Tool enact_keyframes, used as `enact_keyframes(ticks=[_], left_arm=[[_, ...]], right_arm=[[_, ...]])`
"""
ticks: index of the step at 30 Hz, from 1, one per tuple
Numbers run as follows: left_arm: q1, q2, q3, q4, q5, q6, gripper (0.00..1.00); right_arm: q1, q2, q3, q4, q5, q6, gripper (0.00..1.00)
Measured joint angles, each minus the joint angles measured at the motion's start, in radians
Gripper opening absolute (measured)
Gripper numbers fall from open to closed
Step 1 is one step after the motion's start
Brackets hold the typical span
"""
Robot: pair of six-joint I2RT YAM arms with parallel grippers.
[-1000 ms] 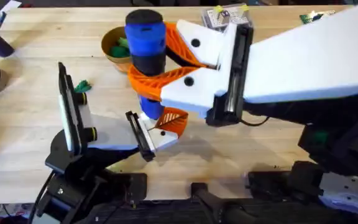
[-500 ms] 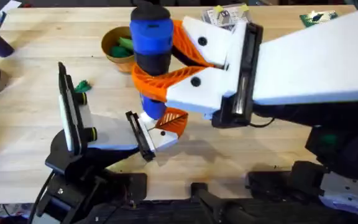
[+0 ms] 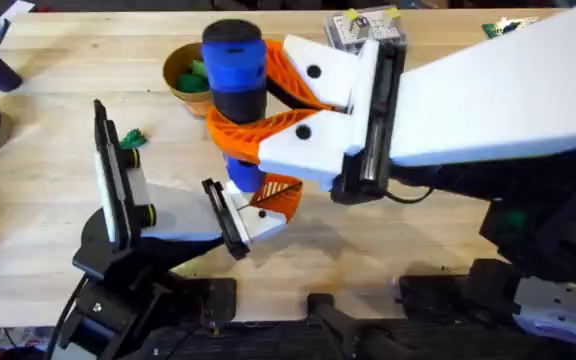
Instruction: Pick up the gripper from the table and insert it into the empty holder that is missing its gripper. Then pick up a screw, insert it into the mounting hole, and use the screwdriver to tighten it. Finally, clean up the table by picking up the vegetable and placing it into the bucket.
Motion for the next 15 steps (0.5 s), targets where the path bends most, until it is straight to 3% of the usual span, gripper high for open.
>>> enact_keyframes(ticks=[15], left_arm=[[0.000,0.000,0.000,0.000,0.000,-0.001,0.018]], right_arm=[[0.000,0.000,0.000,-0.006,0.000,0.004,0.048]])
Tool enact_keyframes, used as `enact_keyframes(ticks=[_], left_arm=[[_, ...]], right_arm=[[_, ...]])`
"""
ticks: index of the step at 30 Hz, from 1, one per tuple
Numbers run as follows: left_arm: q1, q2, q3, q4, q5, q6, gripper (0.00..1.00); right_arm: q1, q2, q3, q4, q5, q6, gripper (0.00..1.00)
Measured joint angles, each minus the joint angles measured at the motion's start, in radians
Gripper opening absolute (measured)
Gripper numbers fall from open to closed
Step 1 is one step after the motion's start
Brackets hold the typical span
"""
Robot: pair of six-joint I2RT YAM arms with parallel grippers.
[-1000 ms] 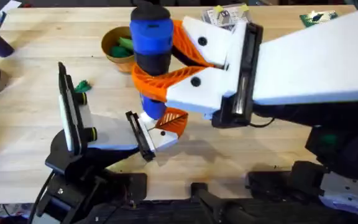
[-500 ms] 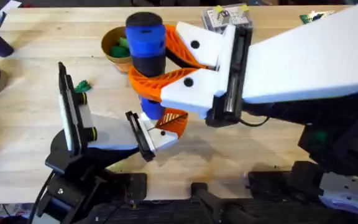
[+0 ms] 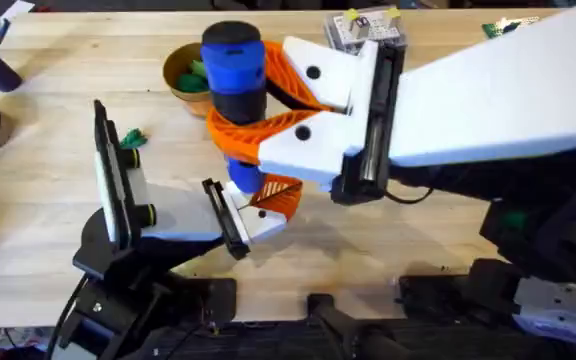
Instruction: Pick up the gripper from the table and insert it into the empty holder that is missing its gripper. Then pick up a screw, insert it into the mounting hole, and use the screwdriver to tighten it. Finally, clean up the table by picking up the vegetable and placing it into the bucket.
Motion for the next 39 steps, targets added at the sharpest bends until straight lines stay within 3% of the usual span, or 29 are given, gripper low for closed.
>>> enact_keyframes(ticks=[31,39], left_arm=[[0.000,0.000,0.000,0.000,0.001,-0.004,0.018],[0.000,0.000,0.000,0.000,0.001,-0.004,0.018]], right_arm=[[0.000,0.006,0.000,0.011,0.011,0.046,0.048],[-0.005,-0.084,-0.004,0.031,0.023,0.052,0.047]])
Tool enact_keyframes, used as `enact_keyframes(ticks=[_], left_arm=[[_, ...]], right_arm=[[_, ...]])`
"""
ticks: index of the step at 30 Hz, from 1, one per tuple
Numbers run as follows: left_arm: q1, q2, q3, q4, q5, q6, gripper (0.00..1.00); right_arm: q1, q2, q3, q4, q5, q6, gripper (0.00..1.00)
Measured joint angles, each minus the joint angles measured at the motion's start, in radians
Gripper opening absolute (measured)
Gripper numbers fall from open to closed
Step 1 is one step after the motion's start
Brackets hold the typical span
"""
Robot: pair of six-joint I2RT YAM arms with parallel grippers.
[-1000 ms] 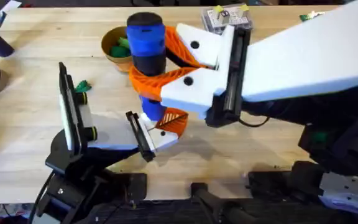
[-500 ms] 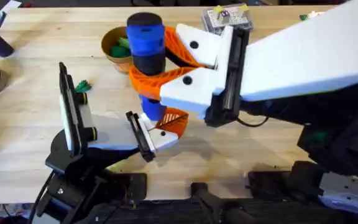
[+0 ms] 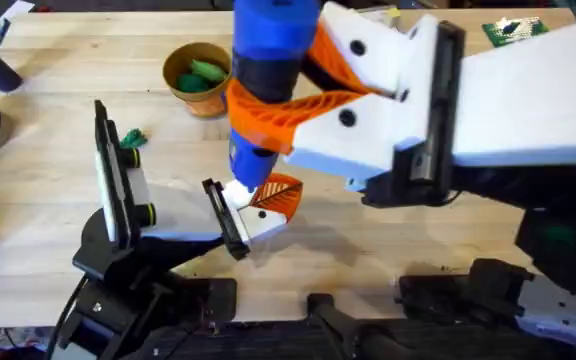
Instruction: Pick up the gripper from the table and insert it into the empty holder that is missing its gripper. Then pick up a screw, insert it into the mounting hole, and use the screwdriver to tighten it. Finally, clean up the table by picking up the vegetable and placing it into the bucket.
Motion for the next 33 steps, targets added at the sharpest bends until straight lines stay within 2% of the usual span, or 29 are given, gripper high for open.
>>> enact_keyframes(ticks=[8,17,27,33], left_arm=[[0.000,0.000,0.000,0.000,0.000,0.000,0.018],[0.000,0.000,0.000,0.000,0.000,0.000,0.018],[0.000,0.000,0.000,0.000,0.000,0.000,0.018],[0.000,0.000,0.000,0.000,0.000,0.000,0.018]], right_arm=[[-0.009,0.008,0.000,-0.014,0.003,0.002,0.047],[-0.104,0.007,0.000,-0.053,0.020,-0.156,0.047],[-0.260,0.014,-0.003,-0.476,0.312,-0.232,0.047],[-0.333,0.045,-0.003,-0.683,0.398,-0.243,0.047]])
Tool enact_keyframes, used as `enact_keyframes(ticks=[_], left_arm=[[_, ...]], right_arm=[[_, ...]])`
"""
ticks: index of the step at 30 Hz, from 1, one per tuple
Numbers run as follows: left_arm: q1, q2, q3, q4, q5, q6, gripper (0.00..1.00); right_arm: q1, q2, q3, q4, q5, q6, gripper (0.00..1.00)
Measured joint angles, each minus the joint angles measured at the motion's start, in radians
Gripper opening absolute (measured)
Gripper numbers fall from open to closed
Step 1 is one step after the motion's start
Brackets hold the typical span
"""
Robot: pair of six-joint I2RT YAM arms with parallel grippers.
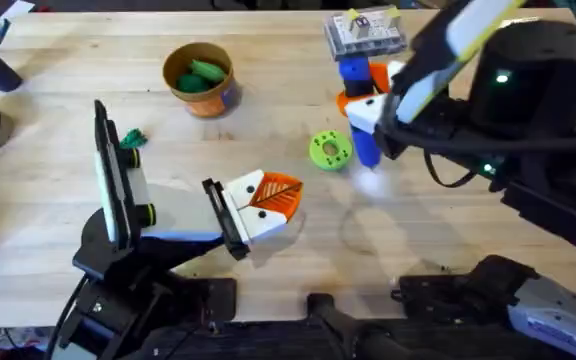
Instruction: Pick up the gripper from the table and insert it into the empty holder that is missing its gripper. Then pick up a screw, insert it into the mounting hole, and use the screwdriver to tighten it. Finally, clean up the table by picking up the vegetable and placing it into the bucket.
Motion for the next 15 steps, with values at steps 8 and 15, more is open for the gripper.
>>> enact_keyframes(ticks=[8,15], left_arm=[[0.000,0.000,0.000,0.000,0.000,0.000,0.018],[0.000,0.000,0.000,0.000,0.000,0.000,0.018]], right_arm=[[-0.092,0.146,0.000,-0.076,0.124,-0.001,0.047],[-0.083,0.280,0.000,-0.046,0.138,-0.182,0.048]])
